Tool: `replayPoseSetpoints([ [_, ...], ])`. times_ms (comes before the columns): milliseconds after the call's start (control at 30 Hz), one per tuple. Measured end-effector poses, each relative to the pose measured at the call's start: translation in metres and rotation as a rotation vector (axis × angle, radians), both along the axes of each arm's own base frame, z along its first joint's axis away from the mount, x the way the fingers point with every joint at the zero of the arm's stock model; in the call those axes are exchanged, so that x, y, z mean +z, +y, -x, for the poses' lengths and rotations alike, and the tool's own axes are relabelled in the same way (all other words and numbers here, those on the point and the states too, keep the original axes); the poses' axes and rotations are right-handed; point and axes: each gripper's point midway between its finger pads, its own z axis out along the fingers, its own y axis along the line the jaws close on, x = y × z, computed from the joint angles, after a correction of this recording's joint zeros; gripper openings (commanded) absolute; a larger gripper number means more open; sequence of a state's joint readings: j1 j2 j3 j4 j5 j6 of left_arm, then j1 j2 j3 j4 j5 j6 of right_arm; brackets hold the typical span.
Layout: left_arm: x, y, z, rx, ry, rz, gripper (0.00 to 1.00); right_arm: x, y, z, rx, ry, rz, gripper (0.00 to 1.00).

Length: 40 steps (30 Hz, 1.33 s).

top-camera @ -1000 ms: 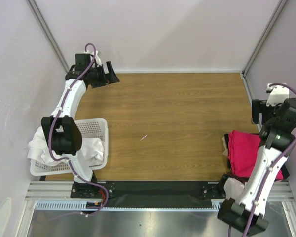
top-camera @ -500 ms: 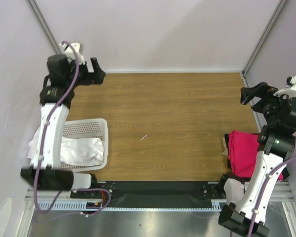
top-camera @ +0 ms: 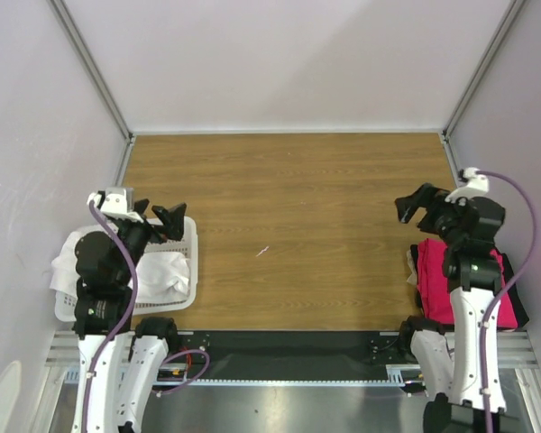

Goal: Fold and stack the t-shirts
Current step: Neatly place the folded tshirt to the corner

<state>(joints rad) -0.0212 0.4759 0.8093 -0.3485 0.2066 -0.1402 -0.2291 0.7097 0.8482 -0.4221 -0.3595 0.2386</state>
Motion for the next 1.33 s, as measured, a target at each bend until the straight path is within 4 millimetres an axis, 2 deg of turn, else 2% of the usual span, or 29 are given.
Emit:
replayPoseSetpoints([
  [100, -0.007, 0.001, 0.003, 0.009, 0.012, 0.001, 1.0, -0.025, 0.02, 0.0, 0.068, 0.066, 0.016, 1.0],
  [233, -0.022, 0.003, 0.001, 0.019, 0.062, 0.0, 0.99, -0.028, 0.041, 0.0, 0.131, 0.07, 0.051, 1.0],
  [833, -0.049, 0.002, -0.012, 0.03, 0.177, 0.036, 1.0, -0.024, 0.035, -0.02, 0.075, 0.076, 0.036, 1.0],
  [1333, -0.056, 0.006, -0.022, 0.052, 0.19, 0.032, 1.0, -0.032, 0.04, -0.027, 0.102, 0.098, 0.026, 1.0],
])
